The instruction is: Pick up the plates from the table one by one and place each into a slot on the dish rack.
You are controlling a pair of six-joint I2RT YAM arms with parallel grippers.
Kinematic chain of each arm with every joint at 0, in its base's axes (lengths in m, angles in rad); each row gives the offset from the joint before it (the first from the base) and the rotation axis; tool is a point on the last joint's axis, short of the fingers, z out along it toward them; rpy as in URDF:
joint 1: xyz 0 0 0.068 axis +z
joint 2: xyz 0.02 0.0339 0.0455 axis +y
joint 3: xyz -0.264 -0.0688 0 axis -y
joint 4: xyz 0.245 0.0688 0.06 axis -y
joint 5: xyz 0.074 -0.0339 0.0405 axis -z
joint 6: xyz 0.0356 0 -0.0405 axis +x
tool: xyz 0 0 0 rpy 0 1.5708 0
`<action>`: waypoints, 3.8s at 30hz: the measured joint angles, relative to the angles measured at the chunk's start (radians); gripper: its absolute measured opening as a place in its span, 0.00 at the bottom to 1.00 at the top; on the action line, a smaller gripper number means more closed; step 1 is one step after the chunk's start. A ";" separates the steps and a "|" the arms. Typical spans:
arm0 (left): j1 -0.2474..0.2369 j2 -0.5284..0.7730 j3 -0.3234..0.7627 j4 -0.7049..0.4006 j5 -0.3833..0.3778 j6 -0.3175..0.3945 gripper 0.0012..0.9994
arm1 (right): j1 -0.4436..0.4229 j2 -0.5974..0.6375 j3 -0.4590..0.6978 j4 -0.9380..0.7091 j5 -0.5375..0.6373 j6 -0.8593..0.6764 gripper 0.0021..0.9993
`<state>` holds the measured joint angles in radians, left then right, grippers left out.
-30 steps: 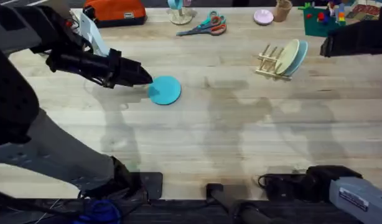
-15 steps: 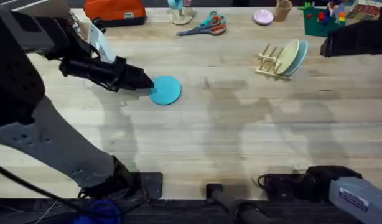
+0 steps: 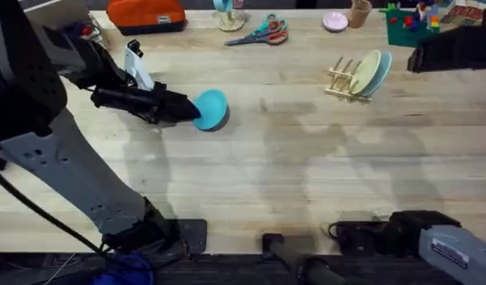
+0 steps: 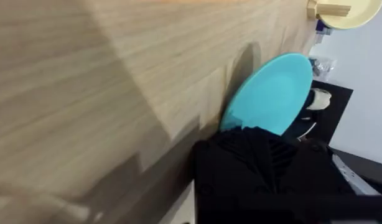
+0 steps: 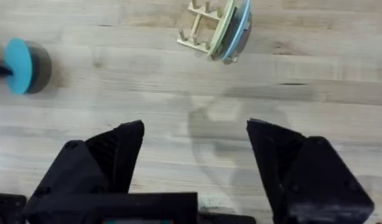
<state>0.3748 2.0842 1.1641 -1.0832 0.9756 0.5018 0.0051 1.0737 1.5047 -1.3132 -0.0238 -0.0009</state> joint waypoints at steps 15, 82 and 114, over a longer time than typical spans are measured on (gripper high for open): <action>0.000 0.000 0.000 0.000 0.000 0.000 0.04 | 0.000 0.047 0.003 -0.001 -0.199 0.021 1.00; 0.000 0.000 0.000 0.001 0.000 0.000 0.04 | 0.581 0.919 0.003 0.708 -0.441 0.406 1.00; 0.000 0.000 0.000 0.001 0.000 0.000 0.04 | 0.676 1.018 0.006 0.856 -0.441 0.555 0.59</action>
<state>0.3748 2.0842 1.1641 -1.0823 0.9752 0.5018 0.6807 2.0916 1.5112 -0.4576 -0.4648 0.5541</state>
